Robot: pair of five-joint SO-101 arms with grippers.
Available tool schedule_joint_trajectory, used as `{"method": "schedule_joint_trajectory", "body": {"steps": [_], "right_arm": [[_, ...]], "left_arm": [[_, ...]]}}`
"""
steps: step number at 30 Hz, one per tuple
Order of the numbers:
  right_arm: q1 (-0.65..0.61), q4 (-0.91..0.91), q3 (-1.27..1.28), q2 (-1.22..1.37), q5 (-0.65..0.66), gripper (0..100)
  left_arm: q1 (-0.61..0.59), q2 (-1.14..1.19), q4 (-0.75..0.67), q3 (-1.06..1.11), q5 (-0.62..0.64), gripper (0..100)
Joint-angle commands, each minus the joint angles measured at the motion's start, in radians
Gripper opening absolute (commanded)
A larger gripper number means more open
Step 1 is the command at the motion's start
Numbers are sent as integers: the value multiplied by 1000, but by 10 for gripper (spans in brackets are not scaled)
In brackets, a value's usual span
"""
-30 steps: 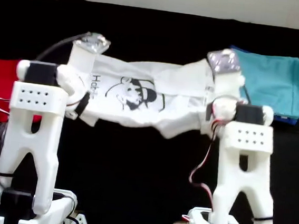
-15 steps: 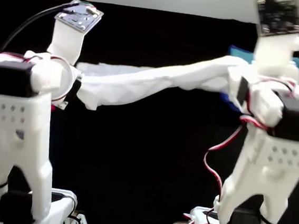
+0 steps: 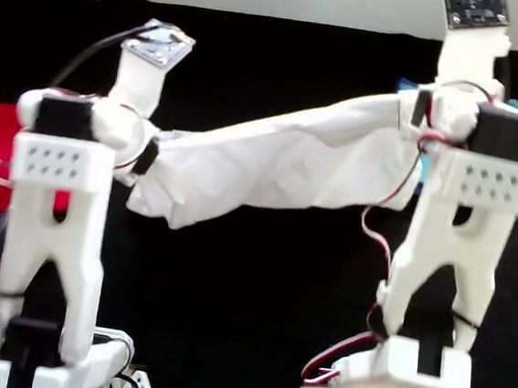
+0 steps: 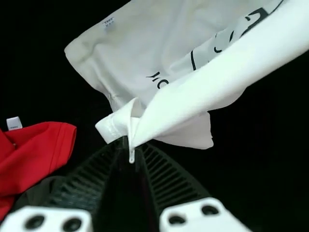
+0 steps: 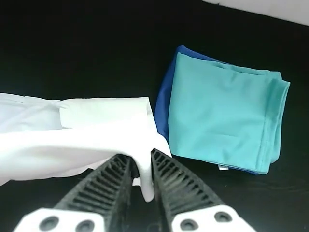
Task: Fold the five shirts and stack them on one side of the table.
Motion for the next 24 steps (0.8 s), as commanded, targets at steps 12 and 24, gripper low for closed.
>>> {"method": "schedule_joint_trajectory", "body": {"steps": [12,24], "right_arm": [[-64,-82,-10,367,3,6],[-67,-88,-7,383,3,6]], "left_arm": [[-13,449,-339,44,-3,11],[59,461,83,-406,227,168]]}}
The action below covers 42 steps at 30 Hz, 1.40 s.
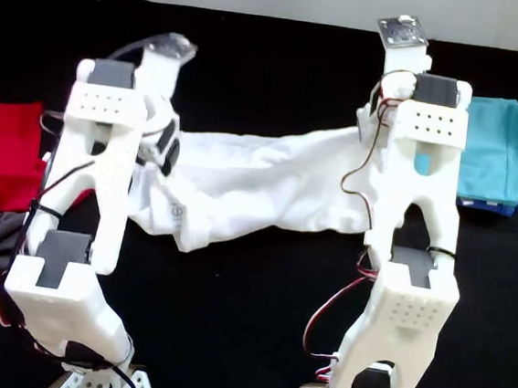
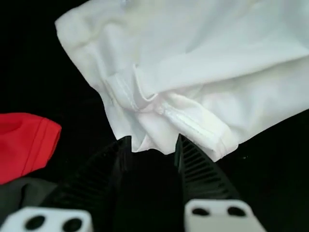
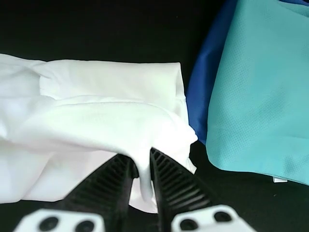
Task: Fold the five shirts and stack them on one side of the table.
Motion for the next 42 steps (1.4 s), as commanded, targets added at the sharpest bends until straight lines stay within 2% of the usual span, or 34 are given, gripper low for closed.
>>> {"method": "schedule_joint_trajectory", "body": {"steps": [1,4,7,12,16,19,22,26,31,35,42], "right_arm": [[-8,-16,-8,-5,3,6],[-8,-16,-8,-5,3,6],[-8,-16,-5,-5,3,6],[-8,-15,-7,-5,3,6],[-8,-15,-10,-5,3,6],[-8,-15,-10,-5,3,6],[-8,-15,-10,-5,3,6],[-8,-15,-10,-5,3,6],[-8,-15,-12,-8,3,6],[-8,-15,-12,-10,3,6],[-8,-12,-53,-8,3,6]], "left_arm": [[85,-5,72,-101,60,168],[163,-2,34,-50,60,168],[197,-2,-97,53,60,168],[186,-2,-278,282,55,168],[122,-4,-358,400,55,168],[38,-4,-347,417,41,168],[-45,-4,-327,427,-63,168],[-131,-5,-292,418,-137,168],[-182,-16,-227,417,-210,168],[-197,-16,-222,397,-221,168],[-252,-15,-92,143,-215,168]]}}
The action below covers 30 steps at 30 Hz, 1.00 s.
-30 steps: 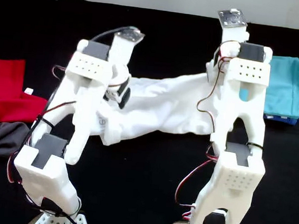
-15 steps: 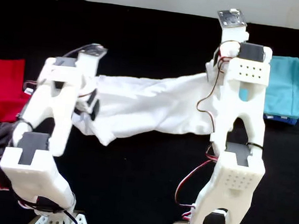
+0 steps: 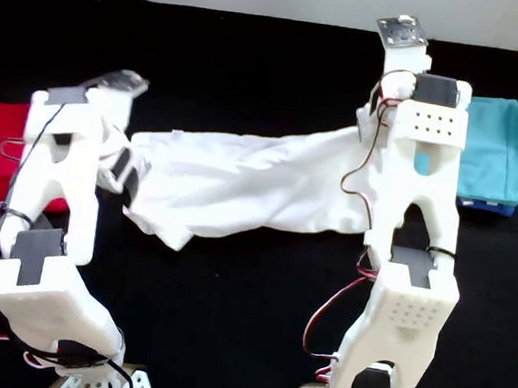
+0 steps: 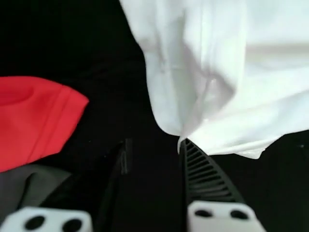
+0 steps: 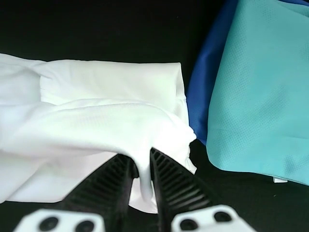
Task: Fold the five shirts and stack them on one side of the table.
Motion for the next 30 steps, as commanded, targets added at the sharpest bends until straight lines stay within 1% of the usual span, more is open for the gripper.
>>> {"method": "schedule_joint_trajectory", "body": {"steps": [1,4,7,11,14,15,18,20,24,28,30], "right_arm": [[-8,-12,-64,-8,3,6],[-8,-8,-87,-7,3,6],[-8,-10,-81,-5,3,6],[-8,-15,-79,-4,3,6],[-8,-15,-81,-4,3,6],[-8,-15,-81,-4,5,6],[-8,-15,-79,-4,5,6],[-7,-15,-79,-4,5,6],[-7,-15,-79,-4,6,6],[-7,-15,-77,-2,6,6],[-7,-15,-77,-2,6,6]], "left_arm": [[-15,-18,69,-157,-5,168],[10,-13,114,-243,40,168],[56,-13,127,-285,83,168],[157,-5,120,-285,166,168],[236,54,117,-297,184,170],[249,84,97,-303,186,170],[251,185,21,-314,186,170],[226,249,-3,-351,186,169],[185,340,0,-481,186,168],[173,361,46,-584,186,168],[170,363,43,-598,186,168]]}}
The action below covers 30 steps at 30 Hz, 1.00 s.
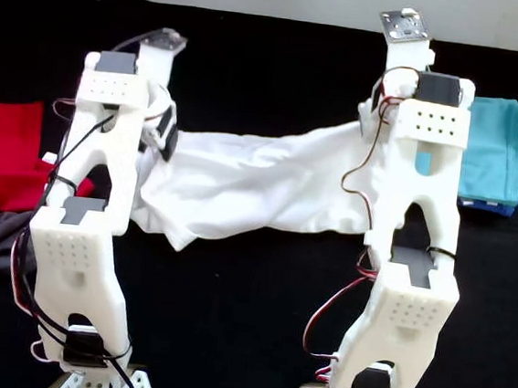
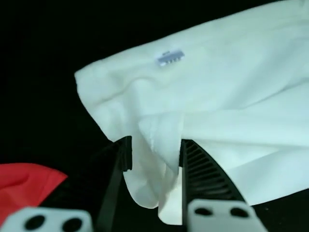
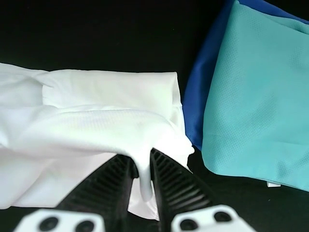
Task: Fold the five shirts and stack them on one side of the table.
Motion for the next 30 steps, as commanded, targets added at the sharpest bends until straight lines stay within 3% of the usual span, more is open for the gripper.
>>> {"method": "schedule_joint_trajectory", "body": {"steps": [1,8,12,17,23,30], "right_arm": [[-7,-15,-36,-5,6,6],[-7,-15,-36,-5,5,6],[-4,-15,-36,-5,5,6],[-2,-15,-36,-5,5,6],[71,-56,-73,-13,2,6],[114,8,-351,-15,-12,6]], "left_arm": [[-12,-7,6,-56,-2,168],[-7,30,5,-61,-2,159],[-10,54,8,-61,2,0],[-10,31,40,-97,3,9],[-10,-85,238,-262,5,9],[-4,-219,313,-418,60,9]]}}
